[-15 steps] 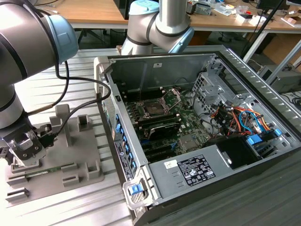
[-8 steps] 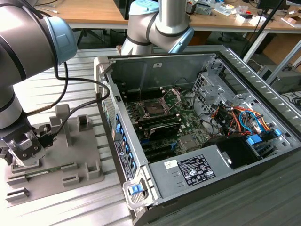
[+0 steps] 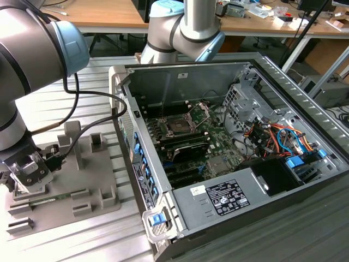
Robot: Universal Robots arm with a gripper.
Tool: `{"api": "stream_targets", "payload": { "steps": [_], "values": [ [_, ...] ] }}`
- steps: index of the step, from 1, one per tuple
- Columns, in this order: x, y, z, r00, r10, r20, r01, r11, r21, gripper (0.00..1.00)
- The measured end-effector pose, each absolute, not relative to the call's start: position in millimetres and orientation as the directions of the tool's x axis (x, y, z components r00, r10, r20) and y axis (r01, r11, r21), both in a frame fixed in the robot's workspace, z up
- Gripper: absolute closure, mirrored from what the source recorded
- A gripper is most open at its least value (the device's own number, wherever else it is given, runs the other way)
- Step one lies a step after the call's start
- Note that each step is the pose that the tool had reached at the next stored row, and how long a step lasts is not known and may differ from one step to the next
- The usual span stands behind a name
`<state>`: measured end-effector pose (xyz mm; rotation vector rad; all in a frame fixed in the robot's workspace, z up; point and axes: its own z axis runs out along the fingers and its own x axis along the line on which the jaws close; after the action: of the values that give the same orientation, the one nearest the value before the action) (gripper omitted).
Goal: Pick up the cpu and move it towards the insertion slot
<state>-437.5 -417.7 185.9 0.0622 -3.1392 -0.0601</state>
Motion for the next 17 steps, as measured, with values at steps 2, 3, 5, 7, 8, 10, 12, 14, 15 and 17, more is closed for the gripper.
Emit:
{"api": "stream_targets", "payload": {
  "steps": [2, 3, 5, 7, 8, 10, 12, 14, 15, 17],
  "values": [
    [-437.5, -417.6, 185.8, -0.999, -0.040, 0.001, -0.040, 0.998, 0.038, 0.25],
    [-437.5, -417.7, 185.6, -0.999, -0.040, 0.001, -0.040, 0.998, 0.038, 0.45],
    [-437.5, -417.7, 185.5, -0.999, -0.040, 0.001, -0.040, 0.998, 0.038, 0.45],
    [-437.5, -417.7, 185.4, -0.999, -0.040, 0.001, -0.040, 0.998, 0.038, 0.45],
    [-437.5, -417.7, 185.4, -0.999, -0.040, 0.001, -0.040, 0.998, 0.038, 0.45],
    [-437.5, -417.7, 185.3, -0.999, -0.040, 0.001, -0.040, 0.998, 0.038, 0.45],
    [-437.5, -417.7, 185.3, -0.999, -0.040, 0.001, -0.040, 0.998, 0.038, 0.45],
    [-437.5, -417.7, 185.4, -0.999, -0.040, 0.000, -0.040, 0.998, 0.038, 0.45],
    [-437.4, -417.6, 185.4, -0.999, -0.040, 0.000, -0.040, 0.998, 0.038, 0.45],
    [-437.4, -417.6, 185.9, -0.999, -0.040, 0.000, -0.040, 0.998, 0.039, 0.45]
  ]
}}
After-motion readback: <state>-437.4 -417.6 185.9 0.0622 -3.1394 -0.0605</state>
